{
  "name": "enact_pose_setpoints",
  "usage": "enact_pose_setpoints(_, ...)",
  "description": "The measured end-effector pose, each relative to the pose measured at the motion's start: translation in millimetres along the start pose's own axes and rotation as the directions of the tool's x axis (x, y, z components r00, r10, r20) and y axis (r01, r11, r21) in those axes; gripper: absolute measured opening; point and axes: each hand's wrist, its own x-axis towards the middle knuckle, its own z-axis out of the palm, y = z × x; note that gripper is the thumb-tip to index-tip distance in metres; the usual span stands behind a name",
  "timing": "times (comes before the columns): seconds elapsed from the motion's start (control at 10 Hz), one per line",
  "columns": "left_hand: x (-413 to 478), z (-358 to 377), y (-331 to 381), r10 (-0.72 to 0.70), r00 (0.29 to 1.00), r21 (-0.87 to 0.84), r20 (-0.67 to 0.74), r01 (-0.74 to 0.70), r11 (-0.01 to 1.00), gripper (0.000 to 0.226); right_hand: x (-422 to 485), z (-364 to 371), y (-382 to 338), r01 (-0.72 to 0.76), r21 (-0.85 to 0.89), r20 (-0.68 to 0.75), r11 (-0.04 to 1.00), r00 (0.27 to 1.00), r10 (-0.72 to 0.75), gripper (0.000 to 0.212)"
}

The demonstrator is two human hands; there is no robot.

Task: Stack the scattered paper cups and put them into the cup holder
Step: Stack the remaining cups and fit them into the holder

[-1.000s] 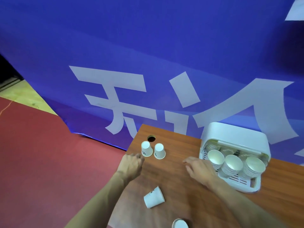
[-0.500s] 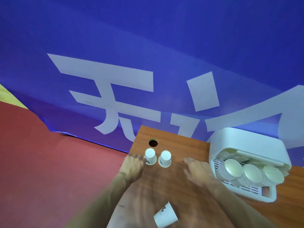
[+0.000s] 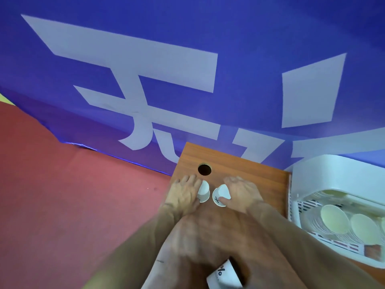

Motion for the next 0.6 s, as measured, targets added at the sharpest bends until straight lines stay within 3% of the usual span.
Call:
enact_pose_setpoints(0.1,8,13,3,-0.007,1.000,-0.023,-0.004,0.007,1.000,0.081,14,7,-7,-0.008,-0.048,0.032,0.999,0.999,0.009,0.057)
enact_pose_setpoints(0.2,18,20,4,0.012,1.000,0.071,-0.025,-0.010,0.997,0.083,30,14,-14,-0.012,-0.058,0.063,0.998,0.998,0.015,0.068)
enact_pose_setpoints(0.3,29,26,8,0.004,1.000,0.113,-0.001,-0.004,0.994,0.075,43,24,-19,-0.045,0.089,0.122,0.995,0.992,0.034,0.069)
enact_pose_setpoints(0.4,35,27,10,0.003,0.998,0.046,0.068,-0.006,0.999,0.062,46,37,-18,-0.104,0.090,0.161,0.990,0.983,0.088,0.064)
enact_pose_setpoints(0.6,42,37,17,-0.097,0.995,-0.186,0.000,0.095,0.978,0.050,61,41,-22,-0.241,0.223,0.215,0.945,0.957,0.194,0.059)
